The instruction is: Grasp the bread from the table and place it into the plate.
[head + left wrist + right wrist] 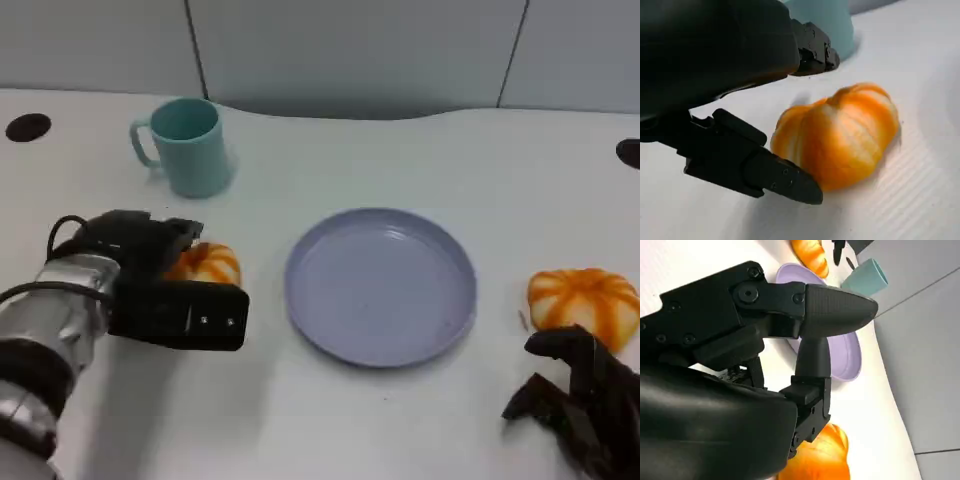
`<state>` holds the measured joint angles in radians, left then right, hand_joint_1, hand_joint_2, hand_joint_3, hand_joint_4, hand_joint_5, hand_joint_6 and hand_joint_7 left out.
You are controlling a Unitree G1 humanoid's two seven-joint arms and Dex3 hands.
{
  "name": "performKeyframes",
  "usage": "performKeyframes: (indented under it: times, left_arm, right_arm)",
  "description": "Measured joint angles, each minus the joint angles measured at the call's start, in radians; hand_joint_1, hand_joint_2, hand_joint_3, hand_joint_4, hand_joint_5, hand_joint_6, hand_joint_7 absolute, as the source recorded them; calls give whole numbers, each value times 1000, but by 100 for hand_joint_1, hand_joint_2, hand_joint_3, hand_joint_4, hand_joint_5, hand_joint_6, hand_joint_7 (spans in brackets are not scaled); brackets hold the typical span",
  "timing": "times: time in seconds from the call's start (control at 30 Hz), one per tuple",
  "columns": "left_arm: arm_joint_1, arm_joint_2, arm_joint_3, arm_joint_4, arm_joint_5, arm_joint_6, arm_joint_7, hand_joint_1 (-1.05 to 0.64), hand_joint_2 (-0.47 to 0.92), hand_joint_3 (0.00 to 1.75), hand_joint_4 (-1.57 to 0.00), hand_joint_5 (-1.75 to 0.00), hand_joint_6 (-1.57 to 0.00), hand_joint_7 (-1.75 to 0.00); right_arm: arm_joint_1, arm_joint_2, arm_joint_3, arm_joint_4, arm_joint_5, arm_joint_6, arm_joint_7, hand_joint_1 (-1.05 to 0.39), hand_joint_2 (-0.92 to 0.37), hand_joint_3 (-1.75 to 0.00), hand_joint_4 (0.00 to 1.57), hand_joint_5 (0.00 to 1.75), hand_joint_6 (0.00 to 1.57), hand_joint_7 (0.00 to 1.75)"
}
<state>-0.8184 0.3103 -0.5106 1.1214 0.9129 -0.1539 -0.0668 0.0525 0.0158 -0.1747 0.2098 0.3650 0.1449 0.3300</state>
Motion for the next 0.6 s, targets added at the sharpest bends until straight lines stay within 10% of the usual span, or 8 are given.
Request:
performKeyframes:
  times: [0.4, 0.47, 0.6]
  left_arm:
    - [-64, -76, -50, 183, -81, -36, 22, -52, 69, 0, -26, -14, -43, -10]
    - [-65, -81, -44, 189, -103, -39, 21, -49, 70, 0, -19, -49, -55, -15]
    - [-68, -81, -47, 191, -121, -65, 55, -24, 81, 2, -51, -161, -46, -151]
  right_arm:
    - [30, 4, 9, -43, -1, 1, -31, -35, -92, -64, 47, 175, 26, 170]
    - [30, 4, 9, -43, -1, 1, -31, -36, -92, -63, 47, 175, 26, 170]
    - [29, 4, 9, -43, -1, 1, -31, -36, -92, -62, 48, 175, 28, 170]
